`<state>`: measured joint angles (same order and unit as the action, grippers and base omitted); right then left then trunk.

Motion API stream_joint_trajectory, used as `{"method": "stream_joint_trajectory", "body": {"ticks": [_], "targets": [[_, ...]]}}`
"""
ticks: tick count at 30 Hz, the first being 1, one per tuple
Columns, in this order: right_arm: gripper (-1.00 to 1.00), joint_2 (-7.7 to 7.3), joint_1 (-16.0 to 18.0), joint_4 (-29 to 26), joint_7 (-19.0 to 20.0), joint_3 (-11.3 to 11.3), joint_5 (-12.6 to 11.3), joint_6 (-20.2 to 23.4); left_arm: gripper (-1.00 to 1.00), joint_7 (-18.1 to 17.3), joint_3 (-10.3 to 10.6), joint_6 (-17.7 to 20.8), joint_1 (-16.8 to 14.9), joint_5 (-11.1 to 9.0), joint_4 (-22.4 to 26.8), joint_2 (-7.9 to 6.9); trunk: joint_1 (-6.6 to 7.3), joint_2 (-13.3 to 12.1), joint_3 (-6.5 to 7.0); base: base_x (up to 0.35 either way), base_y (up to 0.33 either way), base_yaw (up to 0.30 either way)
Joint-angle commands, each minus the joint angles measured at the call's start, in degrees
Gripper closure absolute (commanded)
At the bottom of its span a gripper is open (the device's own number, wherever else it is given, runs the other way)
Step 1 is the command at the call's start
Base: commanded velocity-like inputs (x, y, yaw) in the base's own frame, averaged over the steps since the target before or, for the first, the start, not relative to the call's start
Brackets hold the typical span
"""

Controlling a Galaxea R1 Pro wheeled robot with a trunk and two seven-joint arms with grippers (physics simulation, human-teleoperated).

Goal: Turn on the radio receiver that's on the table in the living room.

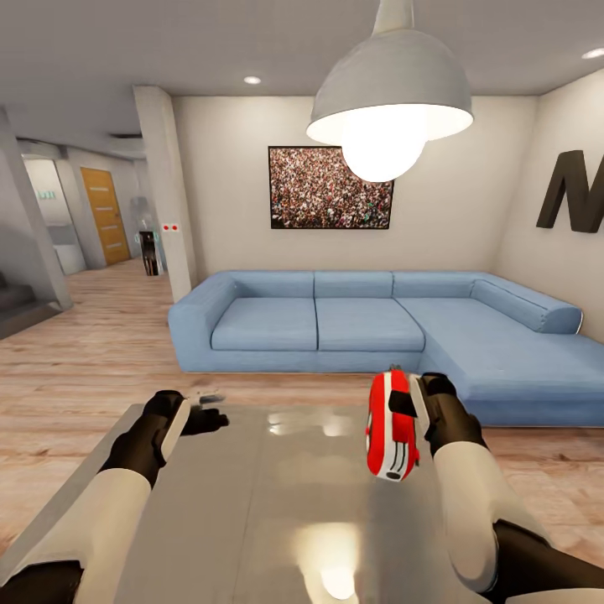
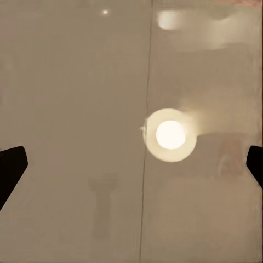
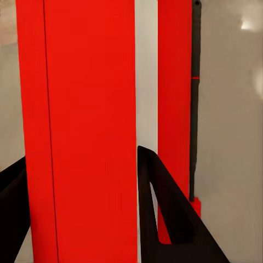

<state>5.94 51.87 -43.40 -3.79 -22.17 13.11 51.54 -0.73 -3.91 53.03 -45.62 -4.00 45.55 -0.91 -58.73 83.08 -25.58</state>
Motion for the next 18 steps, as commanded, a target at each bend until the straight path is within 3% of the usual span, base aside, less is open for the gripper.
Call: {"method": "stream_joint_trajectory", "body": {"ticks": [1,5,8,11,18], "targets": [[1.00,-0.14,0.0,0.0,0.3,0.1,0.2,0.0,-1.00,-1.6,0.0,-0.7,0.0,0.0,0.0,-0.02,0.00,0.0,0.00,0.000,0.000,0.000],[1.00,-0.73,0.1,-0.2,1.4,0.2,0.2,0.0,-1.00,-5.4,0.0,-2.7,0.0,0.0,0.0,-0.05,0.00,0.0,0.00,0.000,0.000,0.000],[1.00,-1.32,0.1,-0.9,4.5,0.3,0.2,0.0,-1.00,-7.7,0.0,-3.3,0.0,0.0,0.1,-0.05,0.00,0.0,0.00,0.000,0.000,0.000],[1.00,-3.49,0.1,-1.6,10.1,0.3,0.2,-0.1,-1.00,-12.3,-0.1,-5.4,0.0,0.0,0.2,-0.05,0.00,0.0,0.00,0.000,0.000,0.000],[1.00,-4.53,0.2,-1.8,11.9,0.3,0.3,-0.2,-1.00,-17.8,-0.1,-9.3,0.0,0.1,0.2,-0.02,0.00,0.0,0.00,0.000,0.000,0.000]]}}
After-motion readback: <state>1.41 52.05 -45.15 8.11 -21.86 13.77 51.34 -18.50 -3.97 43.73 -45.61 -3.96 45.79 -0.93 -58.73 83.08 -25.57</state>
